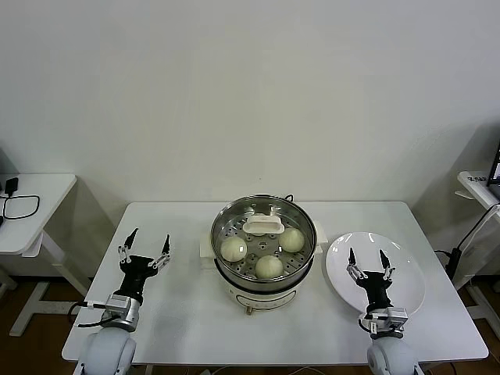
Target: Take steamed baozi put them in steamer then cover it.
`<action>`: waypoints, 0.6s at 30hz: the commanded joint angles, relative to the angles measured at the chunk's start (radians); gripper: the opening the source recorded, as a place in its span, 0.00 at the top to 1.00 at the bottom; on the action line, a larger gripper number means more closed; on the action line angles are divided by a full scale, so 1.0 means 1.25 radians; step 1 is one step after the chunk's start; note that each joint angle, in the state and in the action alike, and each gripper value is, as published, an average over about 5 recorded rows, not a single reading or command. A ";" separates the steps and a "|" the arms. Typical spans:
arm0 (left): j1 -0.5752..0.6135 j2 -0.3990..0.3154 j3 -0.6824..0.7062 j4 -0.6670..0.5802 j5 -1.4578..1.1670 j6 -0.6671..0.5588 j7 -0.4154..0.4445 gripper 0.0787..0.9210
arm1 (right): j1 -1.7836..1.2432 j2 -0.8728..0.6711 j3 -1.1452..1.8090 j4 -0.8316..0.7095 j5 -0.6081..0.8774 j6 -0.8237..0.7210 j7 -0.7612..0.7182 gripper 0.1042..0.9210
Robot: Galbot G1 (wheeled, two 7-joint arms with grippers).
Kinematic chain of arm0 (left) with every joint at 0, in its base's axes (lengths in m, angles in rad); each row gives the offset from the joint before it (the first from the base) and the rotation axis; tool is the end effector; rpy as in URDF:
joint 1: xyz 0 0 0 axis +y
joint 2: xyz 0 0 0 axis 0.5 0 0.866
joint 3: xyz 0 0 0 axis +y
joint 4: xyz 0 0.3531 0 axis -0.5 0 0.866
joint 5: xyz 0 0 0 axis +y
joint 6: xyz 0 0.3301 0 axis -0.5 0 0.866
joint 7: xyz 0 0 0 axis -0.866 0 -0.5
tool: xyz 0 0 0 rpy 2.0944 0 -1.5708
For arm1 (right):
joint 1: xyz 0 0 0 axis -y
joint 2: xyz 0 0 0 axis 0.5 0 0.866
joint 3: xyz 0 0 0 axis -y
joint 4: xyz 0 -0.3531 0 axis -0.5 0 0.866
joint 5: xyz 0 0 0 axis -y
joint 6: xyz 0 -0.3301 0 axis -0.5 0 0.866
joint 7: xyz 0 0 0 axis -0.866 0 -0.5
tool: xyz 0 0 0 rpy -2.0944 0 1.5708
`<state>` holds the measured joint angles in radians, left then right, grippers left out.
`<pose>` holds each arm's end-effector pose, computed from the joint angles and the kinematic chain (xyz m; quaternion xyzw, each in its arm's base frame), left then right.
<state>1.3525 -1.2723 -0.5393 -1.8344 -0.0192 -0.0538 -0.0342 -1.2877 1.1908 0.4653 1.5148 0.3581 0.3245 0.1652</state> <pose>0.2276 0.0833 -0.3379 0.0208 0.9907 0.1343 0.0092 0.2357 -0.1200 -0.4204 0.0629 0.9980 -0.0061 0.0059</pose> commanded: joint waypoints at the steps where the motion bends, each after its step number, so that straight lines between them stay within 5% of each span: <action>1: 0.023 0.005 -0.037 0.050 -0.081 -0.058 0.018 0.12 | -0.013 -0.003 0.003 0.008 0.008 -0.009 -0.003 0.12; 18: 0.025 0.002 -0.027 0.049 -0.072 -0.063 0.018 0.12 | -0.019 -0.002 0.000 0.015 0.007 -0.009 0.000 0.12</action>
<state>1.3742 -1.2719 -0.5661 -1.7845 -0.0936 -0.1165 -0.0164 -1.3077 1.1900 0.4660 1.5296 0.3659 0.3140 0.1633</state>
